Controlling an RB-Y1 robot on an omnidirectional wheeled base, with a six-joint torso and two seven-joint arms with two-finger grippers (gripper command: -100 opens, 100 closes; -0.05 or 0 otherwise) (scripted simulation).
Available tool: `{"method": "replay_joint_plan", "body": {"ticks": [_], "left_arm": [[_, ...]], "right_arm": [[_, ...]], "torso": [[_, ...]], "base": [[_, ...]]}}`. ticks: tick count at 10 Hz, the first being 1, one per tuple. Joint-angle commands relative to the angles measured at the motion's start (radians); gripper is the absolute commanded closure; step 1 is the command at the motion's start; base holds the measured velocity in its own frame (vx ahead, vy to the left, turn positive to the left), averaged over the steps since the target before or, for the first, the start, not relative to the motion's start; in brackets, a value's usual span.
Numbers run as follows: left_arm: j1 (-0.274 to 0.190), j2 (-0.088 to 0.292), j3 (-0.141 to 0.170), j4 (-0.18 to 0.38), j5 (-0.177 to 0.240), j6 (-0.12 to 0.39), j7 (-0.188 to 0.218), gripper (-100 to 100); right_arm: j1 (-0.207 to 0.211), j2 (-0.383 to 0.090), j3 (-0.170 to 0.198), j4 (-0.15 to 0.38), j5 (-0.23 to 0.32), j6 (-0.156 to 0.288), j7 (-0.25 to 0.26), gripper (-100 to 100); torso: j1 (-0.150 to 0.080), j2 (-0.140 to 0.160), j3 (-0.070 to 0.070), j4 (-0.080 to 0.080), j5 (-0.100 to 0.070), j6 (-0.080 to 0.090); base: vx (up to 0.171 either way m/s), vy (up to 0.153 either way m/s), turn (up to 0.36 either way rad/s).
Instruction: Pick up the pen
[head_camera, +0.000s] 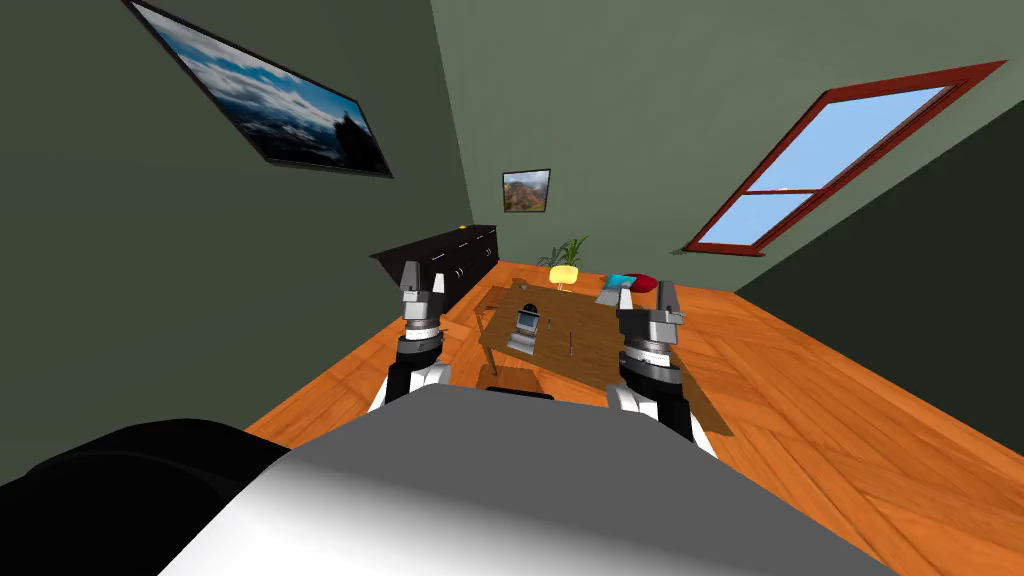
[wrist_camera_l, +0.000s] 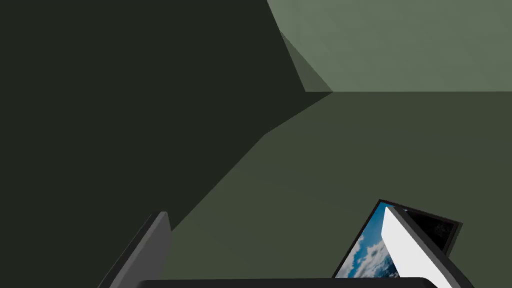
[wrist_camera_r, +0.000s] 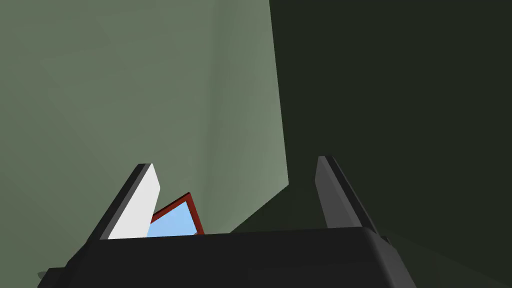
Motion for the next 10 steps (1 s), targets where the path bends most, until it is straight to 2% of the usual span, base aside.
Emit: {"method": "replay_joint_plan", "body": {"ticks": [1,3,5,8,9,10], "left_arm": [[0.0,0.0,0.0,0.0,0.0,0.0,0.0,0],[0.0,0.0,0.0,0.0,0.0,0.0,0.0,0],[0.0,0.0,0.0,0.0,0.0,0.0,0.0,0],[0.0,0.0,0.0,0.0,0.0,0.0,0.0,0],[0.0,0.0,0.0,0.0,0.0,0.0,0.0,0],[0.0,0.0,0.0,0.0,0.0,0.0,0.0,0]], "right_arm": [[0.013,-0.042,-0.008,0.028,-0.005,0.031,0.008,-100],[0.026,-0.075,-0.016,0.057,-0.011,0.064,0.017,-100],[0.04,-0.113,-0.026,0.097,-0.019,0.107,0.031,-100],[0.062,-0.176,-0.041,0.173,-0.037,0.185,0.059,-100],[0.062,-0.176,-0.041,0.173,-0.037,0.188,0.059,-100],[0.069,-0.199,-0.046,0.203,-0.044,0.219,0.07,-100]], "torso": [[0.0,0.0,0.0,0.0,0.0,0.0],[-0.002,0.011,0.006,0.002,0.0,0.0],[-0.003,0.011,0.007,0.003,-0.001,0.0],[-0.005,0.007,0.004,0.002,-0.001,0.0],[-0.005,0.007,0.004,0.002,-0.001,0.0],[-0.005,0.005,0.003,0.001,-0.001,0.0]], "base": [[-0.112,-0.009,0.29],[-0.194,-0.033,0.208],[-0.147,-0.028,0.255],[-0.103,-0.044,0.312],[-0.068,-0.036,0.1],[-0.064,-0.009,0.212]]}}
